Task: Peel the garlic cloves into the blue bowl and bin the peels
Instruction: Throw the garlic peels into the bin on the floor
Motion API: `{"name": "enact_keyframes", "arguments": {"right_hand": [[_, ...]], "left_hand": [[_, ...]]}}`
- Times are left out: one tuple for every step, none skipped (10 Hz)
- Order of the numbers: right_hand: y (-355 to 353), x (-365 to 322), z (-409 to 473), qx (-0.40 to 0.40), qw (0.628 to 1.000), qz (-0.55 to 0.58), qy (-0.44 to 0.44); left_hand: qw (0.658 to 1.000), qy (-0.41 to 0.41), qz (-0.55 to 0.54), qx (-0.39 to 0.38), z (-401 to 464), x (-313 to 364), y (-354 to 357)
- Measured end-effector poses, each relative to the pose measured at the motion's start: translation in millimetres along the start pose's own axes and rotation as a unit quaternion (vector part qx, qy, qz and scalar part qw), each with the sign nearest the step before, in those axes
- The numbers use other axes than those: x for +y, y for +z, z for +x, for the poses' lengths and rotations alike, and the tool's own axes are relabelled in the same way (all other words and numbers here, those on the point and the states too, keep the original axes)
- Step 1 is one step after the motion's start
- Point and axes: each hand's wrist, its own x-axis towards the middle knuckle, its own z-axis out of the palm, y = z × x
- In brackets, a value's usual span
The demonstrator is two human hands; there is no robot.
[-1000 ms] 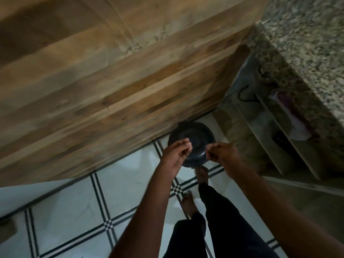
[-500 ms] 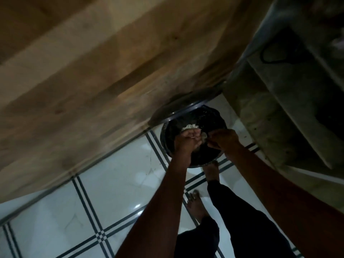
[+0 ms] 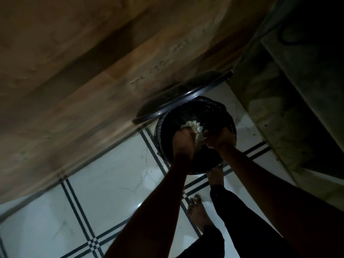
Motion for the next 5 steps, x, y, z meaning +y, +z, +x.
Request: {"name": "enact_keyframes", "arguments": {"right_hand": [[-9.0,-22.3,-26.3,0.017,0.996,-0.085,-0.011],[-22.5,-43.0,-63.2,0.059,0.991,-0.108,-0.044],[-47.5,-66.8,-123.5,0.047,0.99,-0.106,-0.081],[-84.7,-85.5,-195.2,0.04,0.987,-0.075,-0.134],[-133.5,-108.9,-283.5,0.08,0.977,-0.026,-0.196]], "left_hand": [[0.999,0.019,-0.03,0.039,-1.7,-5.3,-3.6],[0.996,0.022,-0.064,0.051,-29.6,11.8,-33.4],[0.988,0.004,-0.134,0.076,-84.2,46.9,-86.9],[0.96,0.063,-0.243,0.122,-150.4,85.2,-143.9],[0.936,0.104,-0.31,0.13,-222.3,129.5,-201.1]]}}
